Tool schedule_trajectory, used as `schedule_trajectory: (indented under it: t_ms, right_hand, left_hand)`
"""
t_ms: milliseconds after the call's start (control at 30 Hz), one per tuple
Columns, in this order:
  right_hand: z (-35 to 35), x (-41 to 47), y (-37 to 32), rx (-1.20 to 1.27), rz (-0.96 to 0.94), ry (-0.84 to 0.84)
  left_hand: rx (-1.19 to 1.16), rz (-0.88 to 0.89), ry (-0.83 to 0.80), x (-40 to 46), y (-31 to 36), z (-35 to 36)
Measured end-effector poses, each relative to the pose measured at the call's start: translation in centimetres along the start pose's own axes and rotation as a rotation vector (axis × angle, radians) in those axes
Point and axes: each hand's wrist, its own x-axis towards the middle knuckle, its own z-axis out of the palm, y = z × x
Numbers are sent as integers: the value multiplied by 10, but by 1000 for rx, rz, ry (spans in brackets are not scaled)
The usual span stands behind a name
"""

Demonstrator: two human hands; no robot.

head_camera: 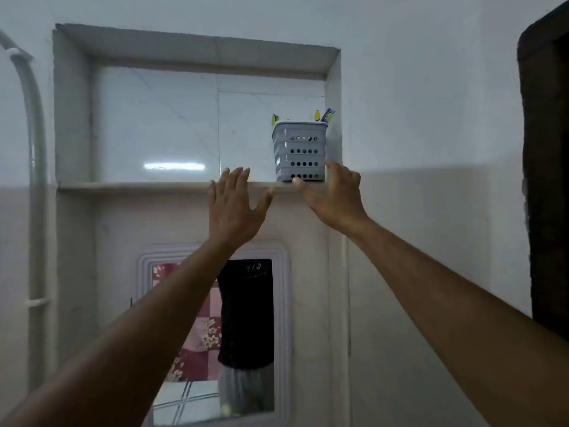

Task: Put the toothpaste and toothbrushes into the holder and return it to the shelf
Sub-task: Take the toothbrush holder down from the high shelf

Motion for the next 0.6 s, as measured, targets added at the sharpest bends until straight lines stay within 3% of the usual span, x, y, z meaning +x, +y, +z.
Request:
schedule_trajectory:
  t_ms: [133,300,600]
  right_hand:
    - [26,27,-3,-85,49,61]
    - [53,44,3,-29,52,105]
    - [59,46,8,74,57,183]
  left_hand:
    - [103,28,80,12,-10,26]
    - [62,62,250,12,-16,40]
    - [93,47,242,10,-14,36]
